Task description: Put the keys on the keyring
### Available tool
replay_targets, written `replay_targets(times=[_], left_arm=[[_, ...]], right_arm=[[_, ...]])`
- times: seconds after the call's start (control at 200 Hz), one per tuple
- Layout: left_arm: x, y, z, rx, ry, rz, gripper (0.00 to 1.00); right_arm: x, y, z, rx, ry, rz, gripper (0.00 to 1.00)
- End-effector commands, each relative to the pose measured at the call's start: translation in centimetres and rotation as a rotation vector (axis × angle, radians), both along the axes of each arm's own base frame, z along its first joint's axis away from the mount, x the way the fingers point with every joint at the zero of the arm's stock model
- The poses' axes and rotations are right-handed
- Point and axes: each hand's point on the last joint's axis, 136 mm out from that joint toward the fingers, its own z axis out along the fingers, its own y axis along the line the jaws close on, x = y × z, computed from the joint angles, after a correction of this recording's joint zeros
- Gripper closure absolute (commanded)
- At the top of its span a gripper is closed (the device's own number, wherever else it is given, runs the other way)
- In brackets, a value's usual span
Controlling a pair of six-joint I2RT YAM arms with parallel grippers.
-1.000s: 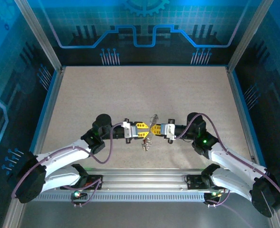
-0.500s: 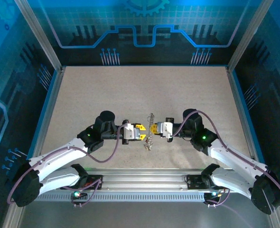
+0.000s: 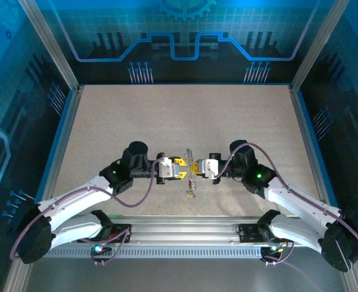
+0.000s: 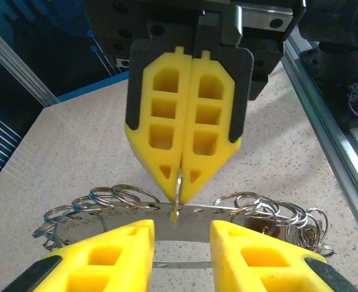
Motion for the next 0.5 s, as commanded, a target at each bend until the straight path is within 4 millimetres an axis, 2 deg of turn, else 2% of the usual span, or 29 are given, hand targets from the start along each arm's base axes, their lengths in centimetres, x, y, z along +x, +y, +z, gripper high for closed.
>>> replay_targets(times=[0.0,0.305,0.495], left_arm=[[0.5,-0.4,1.4,-0.014,-0.046,-0.011,0.69],[-0.2,-1.1,0.4,0.044,-0.023,-0.076,0.82],[-0.3,-1.2,-0.1,0.064,-0.037,-0.078,0.80]], right_arm=[[-0.1,0.6,1.2,-0.001,-0.044,0.022,1.00],[0.0,0.6,1.2,-0.004,-0.047,0.012,1.00],[0.0,0.6,1.3,0.004,-0.048,0.008,1.00]])
